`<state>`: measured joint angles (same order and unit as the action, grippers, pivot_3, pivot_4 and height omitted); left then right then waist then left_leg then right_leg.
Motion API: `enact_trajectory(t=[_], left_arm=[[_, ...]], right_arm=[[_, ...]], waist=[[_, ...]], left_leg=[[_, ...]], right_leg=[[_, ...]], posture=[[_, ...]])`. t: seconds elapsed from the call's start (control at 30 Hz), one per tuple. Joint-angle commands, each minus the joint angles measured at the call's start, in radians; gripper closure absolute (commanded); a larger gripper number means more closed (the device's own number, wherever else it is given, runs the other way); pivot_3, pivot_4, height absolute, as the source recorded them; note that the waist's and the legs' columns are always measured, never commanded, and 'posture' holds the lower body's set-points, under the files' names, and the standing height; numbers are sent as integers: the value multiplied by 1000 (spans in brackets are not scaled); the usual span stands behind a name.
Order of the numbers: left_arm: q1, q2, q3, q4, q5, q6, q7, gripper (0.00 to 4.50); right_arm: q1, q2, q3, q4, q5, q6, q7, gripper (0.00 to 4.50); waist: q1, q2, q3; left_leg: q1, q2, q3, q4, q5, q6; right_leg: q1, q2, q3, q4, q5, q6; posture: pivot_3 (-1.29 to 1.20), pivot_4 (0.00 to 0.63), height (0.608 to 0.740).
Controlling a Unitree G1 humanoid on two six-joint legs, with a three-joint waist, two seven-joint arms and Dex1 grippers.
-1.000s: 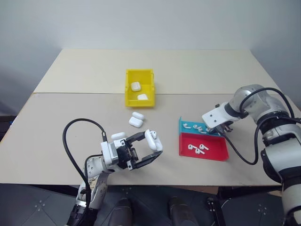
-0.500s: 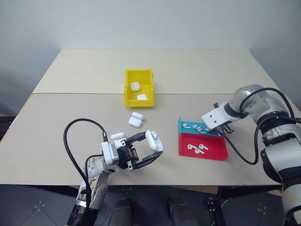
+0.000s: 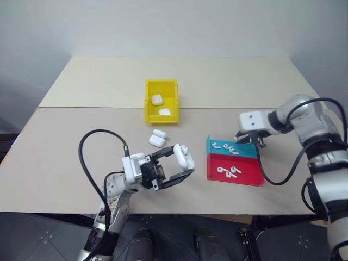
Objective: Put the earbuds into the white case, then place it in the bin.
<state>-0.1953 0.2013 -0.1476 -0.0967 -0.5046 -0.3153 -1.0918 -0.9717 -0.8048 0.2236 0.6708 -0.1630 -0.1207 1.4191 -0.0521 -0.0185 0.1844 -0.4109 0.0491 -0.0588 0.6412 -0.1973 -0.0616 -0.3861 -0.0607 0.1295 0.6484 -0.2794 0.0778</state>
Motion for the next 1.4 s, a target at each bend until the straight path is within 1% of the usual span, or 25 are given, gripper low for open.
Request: enact_trajectory(t=[0.03, 0.13, 0.2, 0.23, 0.27, 0.3, 0.37, 0.4, 0.47, 0.53, 0.67, 0.87, 1.1, 1.4], left_arm=[[-40, -13, -5, -33, -48, 54, 14, 1718], [-75, -35, -15, -62, -90, 109, 25, 1718], [-96, -46, -21, -75, -116, 152, 27, 1718], [-103, -47, -19, -77, -128, 167, 21, 1718], [-113, -49, -20, -79, -136, 185, 19, 1718], [-119, -50, -19, -80, -142, 197, 16, 1718], [-138, -61, -20, -70, -154, 206, 1, 1718], [-150, -67, -23, -67, -161, 214, -7, 1718], [-165, -70, -24, -67, -171, 235, -15, 1718], [-177, -64, -22, -73, -180, 258, -25, 1718], [-191, -73, -16, -78, -202, 280, -39, 1718], [-188, -79, -15, -92, -205, 285, -46, 1718], [-176, -84, -13, -112, -212, 289, -42, 1718], [-166, -102, -18, -124, -199, 281, -26, 1718]], right_arm=[[115, -77, -229, -423, 235, 392, -13, 3450], [278, -75, -522, -805, 507, 778, -125, 3450], [349, -18, -734, -1038, 730, 1030, -255, 3450], [363, 7, -796, -1116, 815, 1118, -317, 3450], [381, 53, -869, -1192, 974, 1190, -409, 3450], [389, 85, -914, -1240, 1090, 1238, -485, 3450], [451, 134, -963, -1344, 1319, 1244, -642, 3450], [492, 157, -958, -1393, 1396, 1222, -718, 3450], [552, 168, -936, -1444, 1522, 1174, -840, 3450], [593, 155, -907, -1475, 1601, 1119, -911, 3450], [629, 116, -847, -1500, 1680, 1028, -952, 3450], [646, 86, -744, -1502, 1678, 930, -937, 3450], [684, 81, -648, -1489, 1609, 858, -898, 3450], [726, 44, -606, -1485, 1563, 824, -861, 3450]], waist=[[9, 1, 0], [15, 1, 0], [19, 1, 0], [19, 1, 0], [17, 1, 0], [14, 1, 0], [10, 1, 0], [9, 0, 0], [8, 1, 0], [7, 1, 0], [6, 0, 0], [7, 0, 0], [8, 0, 0], [9, 0, 0]], left_leg=[[0, 0, 0, 0, 0, 0], [-3, 0, -2, 0, 0, 0], [-4, 0, -4, 1, 0, 0], [-4, 0, -4, 1, 0, 0], [-4, 0, -4, 1, 0, 0], [-4, 0, -4, 1, 0, 0], [-3, 0, -5, 2, 0, 1], [-3, 0, -5, 2, 1, 2], [-3, 0, -4, 2, 2, 3], [-4, 0, -4, 2, 2, 4], [-4, 0, -4, 2, 2, 4], [-4, 0, -4, 2, 2, 4], [-4, 0, -4, 2, 2, 4], [-4, 0, -4, 2, 2, 4]], right_leg=[[0, 0, 0, 0, 0, 0], [-1, 0, -3, 0, 0, 0], [-1, 0, -4, 0, 0, 0], [-1, 0, -5, 0, 0, 0], [0, 0, -5, 0, 0, 0], [0, 0, -5, 0, 0, 0], [2, 1, -5, 0, 1, 0], [2, 1, -5, 0, 1, 1], [1, 1, -4, -1, 1, 2], [0, 1, -4, -1, 0, 4], [0, 1, -4, -1, 0, 4], [0, 1, -4, -1, 0, 4], [0, 1, -4, -2, -1, 5], [0, 1, -4, -2, -1, 6]], posture=[[0, 150, 740], [0, 150, 740], [0, 150, 740], [0, 150, 740], [0, 150, 740], [0, 150, 740], [0, 150, 740], [0, 150, 740], [0, 150, 740], [0, 150, 740], [0, 150, 740], [0, 150, 740], [0, 150, 740], [0, 150, 740]])
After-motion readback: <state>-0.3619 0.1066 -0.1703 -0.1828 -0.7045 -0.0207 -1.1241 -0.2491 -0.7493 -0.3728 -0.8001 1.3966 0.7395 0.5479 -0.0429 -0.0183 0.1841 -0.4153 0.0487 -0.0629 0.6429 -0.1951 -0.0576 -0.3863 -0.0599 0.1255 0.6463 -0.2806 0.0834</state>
